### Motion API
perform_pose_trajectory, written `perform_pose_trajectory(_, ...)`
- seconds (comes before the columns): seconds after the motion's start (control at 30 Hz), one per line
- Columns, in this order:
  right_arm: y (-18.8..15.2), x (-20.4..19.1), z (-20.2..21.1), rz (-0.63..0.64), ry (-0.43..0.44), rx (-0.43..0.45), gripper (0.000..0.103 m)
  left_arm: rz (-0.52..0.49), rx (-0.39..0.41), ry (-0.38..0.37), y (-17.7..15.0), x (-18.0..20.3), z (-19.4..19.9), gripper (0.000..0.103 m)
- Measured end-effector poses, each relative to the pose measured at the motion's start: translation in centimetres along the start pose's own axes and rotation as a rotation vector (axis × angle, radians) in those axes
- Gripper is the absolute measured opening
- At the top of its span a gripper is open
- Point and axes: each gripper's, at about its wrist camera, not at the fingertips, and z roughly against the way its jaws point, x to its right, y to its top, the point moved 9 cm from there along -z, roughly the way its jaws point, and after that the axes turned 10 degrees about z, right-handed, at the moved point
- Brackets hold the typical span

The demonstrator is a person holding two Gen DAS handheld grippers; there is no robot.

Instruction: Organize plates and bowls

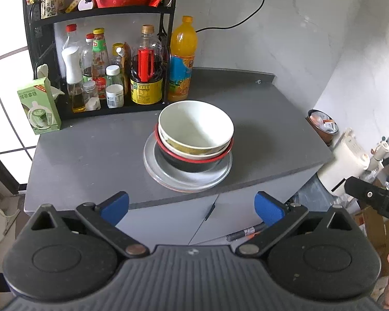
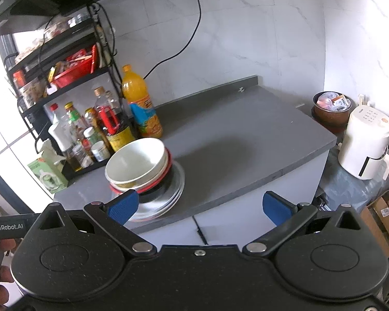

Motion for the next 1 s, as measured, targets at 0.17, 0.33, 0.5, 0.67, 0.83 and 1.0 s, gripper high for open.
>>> perform_pose_trajectory(0.17, -0.9, -2.0, 1.2, -0.015, -0.011, 0.005, 0.103, -0.023, 0.000, -0.021, -0.7, -1.8, 1.4, 0.102)
perform_pose_trajectory(0.33, -1.5, -3.5, 2.0, 0.003, -0.032, 0.007, 0.103, -0.030, 0.009, -0.014, -1.0, -3.7, 2.7, 0.102)
perform_pose_trajectory(0.5, -1.7, -4.9, 2.8, 0.020, -0.029, 0.013, 0.103, -0.049, 0.006, -0.010, -1.2, -5.3, 3.5, 0.102)
perform_pose_trajectory(0.67, -2.0, -5.6, 3.2, 0.029, -0.025, 0.009, 0.103, -0.068, 0.014, -0.011, -1.2, -6.3, 4.1, 0.102)
perform_pose_trajectory(0.83, -2.2, -5.9, 3.5, 0.032, -0.021, 0.009, 0.103, -0.066, 0.002, -0.005, -1.4, -7.0, 4.2, 0.102)
perform_pose_trajectory(1.0, -2.1, -6.0, 3.5, 0.041, -0.022, 0.012, 0.103, -0.060, -0.008, -0.005, -1.7, -7.4, 4.1, 0.102)
